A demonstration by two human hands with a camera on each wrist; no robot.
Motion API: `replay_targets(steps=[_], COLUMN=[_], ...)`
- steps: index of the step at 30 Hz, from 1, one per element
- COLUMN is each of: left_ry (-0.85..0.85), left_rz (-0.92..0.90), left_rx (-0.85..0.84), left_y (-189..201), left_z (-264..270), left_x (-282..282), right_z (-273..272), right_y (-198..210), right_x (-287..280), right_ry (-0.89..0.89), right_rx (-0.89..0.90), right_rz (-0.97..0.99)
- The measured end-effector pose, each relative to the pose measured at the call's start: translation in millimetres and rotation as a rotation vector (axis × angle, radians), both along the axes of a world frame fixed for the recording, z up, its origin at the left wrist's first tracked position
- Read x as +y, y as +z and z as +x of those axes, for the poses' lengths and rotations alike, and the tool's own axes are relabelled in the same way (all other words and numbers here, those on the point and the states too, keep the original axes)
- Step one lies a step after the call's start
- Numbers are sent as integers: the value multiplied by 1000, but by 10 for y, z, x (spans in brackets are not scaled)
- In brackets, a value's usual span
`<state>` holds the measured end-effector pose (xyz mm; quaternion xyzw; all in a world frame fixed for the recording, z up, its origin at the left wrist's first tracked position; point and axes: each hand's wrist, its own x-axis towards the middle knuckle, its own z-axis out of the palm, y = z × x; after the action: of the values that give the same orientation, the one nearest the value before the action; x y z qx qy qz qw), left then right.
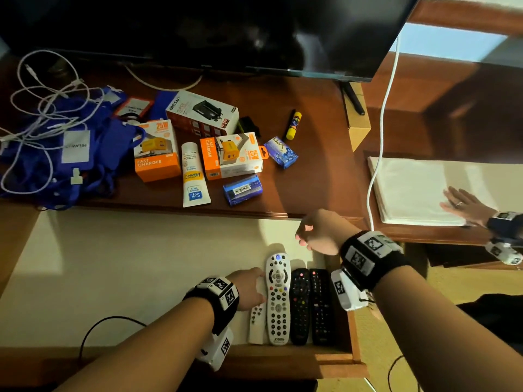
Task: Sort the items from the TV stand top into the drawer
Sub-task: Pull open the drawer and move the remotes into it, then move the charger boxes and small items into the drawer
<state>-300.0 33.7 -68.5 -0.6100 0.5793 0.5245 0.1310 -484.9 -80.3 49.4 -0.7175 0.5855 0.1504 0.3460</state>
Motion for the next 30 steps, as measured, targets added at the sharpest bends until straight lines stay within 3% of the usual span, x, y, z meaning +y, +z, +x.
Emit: replay_targets(steps=[3,8,12,17,23,26,30], left_ry=[7,-14,-17,-153,-126,19,266], left_rz=[10,34,91,169,182,70,-404], left_rx=[6,57,35,-5,31,11,-56], left_y=[27,73,87,71,97,161,467], left_z=[57,36,71,97,100,212,453], left_x=[24,52,57,123,151,105,-104], right_z=[64,231,405,541,535,507,430], right_y=[331,346,36,-220,-273,-244,-251], right_x=[-163,-649,-1038,-1209,-967,-761,-391], right_ry=[-91,-141,-95,23,-52,-144,-260], right_rx=[-167,-189,-77,53,-16,-17,-19], right_rz=[-6,-448,-339,-232,-447,-430,-340])
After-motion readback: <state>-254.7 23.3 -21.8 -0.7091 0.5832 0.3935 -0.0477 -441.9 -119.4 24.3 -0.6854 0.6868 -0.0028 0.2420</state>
